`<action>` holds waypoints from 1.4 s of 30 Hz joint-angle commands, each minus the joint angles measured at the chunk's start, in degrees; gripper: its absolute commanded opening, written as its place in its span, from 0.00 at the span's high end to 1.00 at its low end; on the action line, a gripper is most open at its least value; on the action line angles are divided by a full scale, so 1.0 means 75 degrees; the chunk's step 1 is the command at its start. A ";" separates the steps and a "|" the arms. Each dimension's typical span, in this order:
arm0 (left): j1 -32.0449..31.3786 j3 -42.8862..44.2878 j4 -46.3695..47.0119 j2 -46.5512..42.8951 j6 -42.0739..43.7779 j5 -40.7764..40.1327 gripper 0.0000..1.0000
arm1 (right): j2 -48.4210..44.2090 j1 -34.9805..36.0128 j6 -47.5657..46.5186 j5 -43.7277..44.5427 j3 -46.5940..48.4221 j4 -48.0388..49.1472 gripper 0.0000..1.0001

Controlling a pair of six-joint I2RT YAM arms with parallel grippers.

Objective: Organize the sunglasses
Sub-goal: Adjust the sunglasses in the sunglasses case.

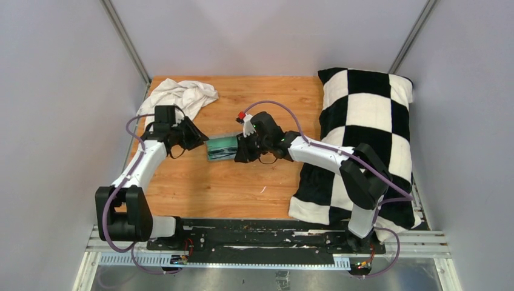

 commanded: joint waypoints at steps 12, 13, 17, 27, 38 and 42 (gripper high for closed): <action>-0.1005 -0.0698 0.1058 0.0668 -0.0552 -0.1075 0.91 | -0.0160 -0.0151 -0.0014 0.0206 -0.0092 -0.0211 0.79; -0.1025 -0.0691 0.1085 0.0752 -0.0549 -0.1060 0.92 | -0.0188 -0.0162 -0.0012 0.0214 -0.0111 -0.0213 0.79; -0.1111 -0.0715 0.1215 0.0939 -0.0537 -0.1061 0.94 | -0.0202 -0.0176 -0.0012 0.0245 -0.0160 -0.0225 0.79; -0.1143 -0.0776 0.1346 0.1219 -0.0434 -0.1143 0.94 | -0.0123 -0.0174 -0.0060 0.0233 -0.0084 -0.0279 0.79; -0.1181 -0.0985 0.1315 0.1178 -0.0339 -0.1025 0.95 | -0.0055 -0.0174 -0.0092 0.0223 -0.0045 -0.0313 0.79; -0.1190 -0.1053 0.1271 0.1121 -0.0283 -0.0992 0.95 | 0.0000 -0.0176 -0.0096 0.0199 -0.0004 -0.0314 0.79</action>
